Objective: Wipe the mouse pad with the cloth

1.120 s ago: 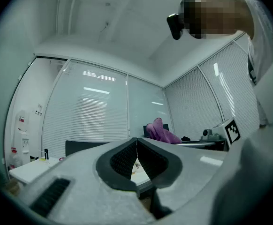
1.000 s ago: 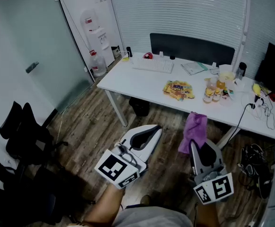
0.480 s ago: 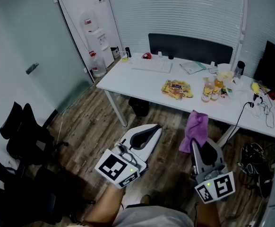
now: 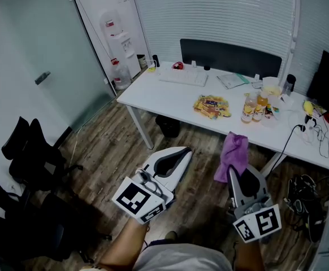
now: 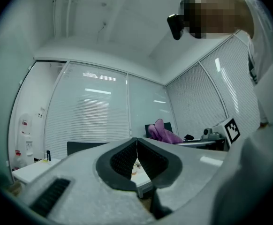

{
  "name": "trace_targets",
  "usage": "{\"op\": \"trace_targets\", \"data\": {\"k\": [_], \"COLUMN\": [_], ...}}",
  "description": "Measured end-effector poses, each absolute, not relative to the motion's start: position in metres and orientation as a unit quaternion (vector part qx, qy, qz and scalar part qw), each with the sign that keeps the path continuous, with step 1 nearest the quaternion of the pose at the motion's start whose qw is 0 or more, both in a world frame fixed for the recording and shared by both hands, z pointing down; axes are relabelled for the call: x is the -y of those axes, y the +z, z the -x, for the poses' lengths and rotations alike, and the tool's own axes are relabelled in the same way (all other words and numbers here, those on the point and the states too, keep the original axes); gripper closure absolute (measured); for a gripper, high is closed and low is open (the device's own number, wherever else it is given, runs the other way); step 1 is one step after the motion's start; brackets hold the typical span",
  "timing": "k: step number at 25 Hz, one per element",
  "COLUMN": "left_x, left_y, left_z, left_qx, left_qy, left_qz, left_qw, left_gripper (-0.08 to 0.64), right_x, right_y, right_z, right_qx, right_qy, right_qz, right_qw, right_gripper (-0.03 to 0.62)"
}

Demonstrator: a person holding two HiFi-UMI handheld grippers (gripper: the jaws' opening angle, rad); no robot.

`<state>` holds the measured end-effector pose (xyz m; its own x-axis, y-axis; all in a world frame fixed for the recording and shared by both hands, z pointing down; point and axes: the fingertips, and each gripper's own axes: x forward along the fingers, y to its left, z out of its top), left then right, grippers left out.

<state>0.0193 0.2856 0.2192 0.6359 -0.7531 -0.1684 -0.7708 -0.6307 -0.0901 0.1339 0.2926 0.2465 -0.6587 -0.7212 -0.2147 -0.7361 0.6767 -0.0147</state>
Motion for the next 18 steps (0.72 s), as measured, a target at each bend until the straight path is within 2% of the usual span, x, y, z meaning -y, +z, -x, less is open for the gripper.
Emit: {"op": "trace_targets", "data": {"k": [18], "left_x": [-0.27], "left_y": [0.223], "left_z": [-0.03], "left_qx": [-0.459], "left_qy": [0.06], "left_qz": [0.883], "left_qw": [0.083], "left_gripper": [0.543], "right_x": [-0.268], "right_y": [0.256], "right_z": [-0.154], "right_qx": [-0.921], "right_qy": [0.04], "right_qz": [0.377], "right_qw": [0.091], "right_gripper": [0.523]}}
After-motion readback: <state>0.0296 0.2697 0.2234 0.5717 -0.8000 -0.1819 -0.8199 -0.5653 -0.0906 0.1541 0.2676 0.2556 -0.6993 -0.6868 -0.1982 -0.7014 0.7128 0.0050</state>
